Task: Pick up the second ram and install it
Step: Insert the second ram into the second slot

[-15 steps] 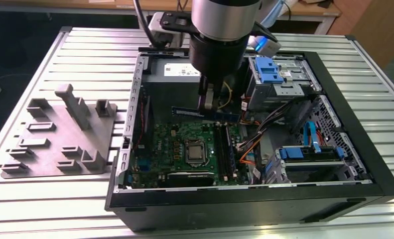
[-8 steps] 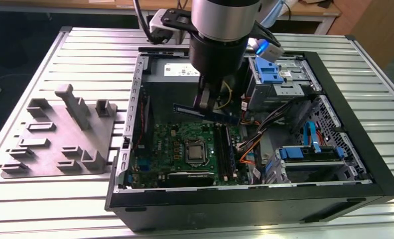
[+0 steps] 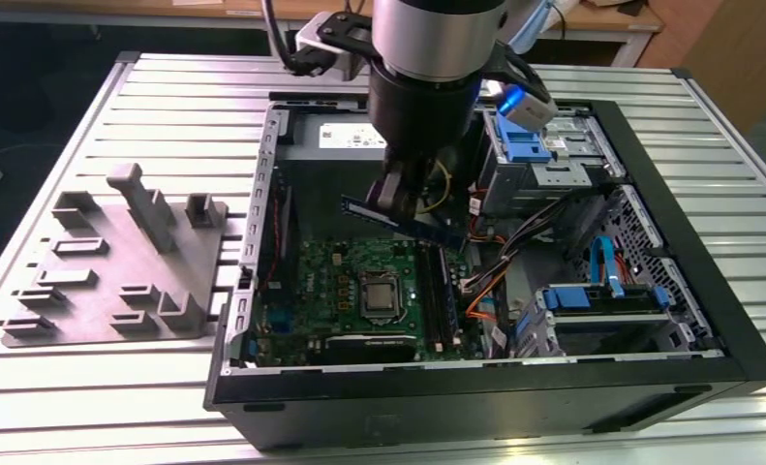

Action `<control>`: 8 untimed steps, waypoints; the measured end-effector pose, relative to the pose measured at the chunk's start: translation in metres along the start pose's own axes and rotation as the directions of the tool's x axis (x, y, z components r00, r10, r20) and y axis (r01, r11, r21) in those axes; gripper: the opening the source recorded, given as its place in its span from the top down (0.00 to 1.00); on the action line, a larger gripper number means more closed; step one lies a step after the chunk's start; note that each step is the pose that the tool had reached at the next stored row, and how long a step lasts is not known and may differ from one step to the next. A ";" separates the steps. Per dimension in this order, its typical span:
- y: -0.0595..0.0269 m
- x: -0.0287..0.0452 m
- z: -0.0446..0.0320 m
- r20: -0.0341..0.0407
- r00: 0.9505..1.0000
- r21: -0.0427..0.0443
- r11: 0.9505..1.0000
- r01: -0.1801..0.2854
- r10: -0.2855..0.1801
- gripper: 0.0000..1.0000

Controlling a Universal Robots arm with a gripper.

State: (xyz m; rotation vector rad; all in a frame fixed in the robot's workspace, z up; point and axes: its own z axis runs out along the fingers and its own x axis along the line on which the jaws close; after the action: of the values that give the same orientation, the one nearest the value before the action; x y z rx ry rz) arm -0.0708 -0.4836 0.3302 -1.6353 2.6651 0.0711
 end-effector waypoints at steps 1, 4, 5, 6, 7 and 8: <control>0.0000 0.0000 0.0000 0.001 1.000 0.001 1.000 -0.019 0.019 0.88; 0.0000 0.0000 0.0002 0.002 0.997 0.003 0.997 -0.073 0.073 0.88; 0.0000 0.0000 0.0003 0.003 0.996 0.003 0.996 -0.091 0.091 0.88; 0.0000 0.0000 0.0003 0.004 0.994 0.004 0.994 -0.109 0.109 0.88; 0.0000 0.0000 0.0004 0.004 0.992 0.004 0.992 -0.127 0.126 0.88; 0.0000 0.0000 0.0005 0.005 0.989 0.005 0.989 -0.146 0.146 0.88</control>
State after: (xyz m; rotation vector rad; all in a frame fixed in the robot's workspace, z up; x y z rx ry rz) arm -0.0708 -0.4836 0.3297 -1.4341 2.7749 0.0692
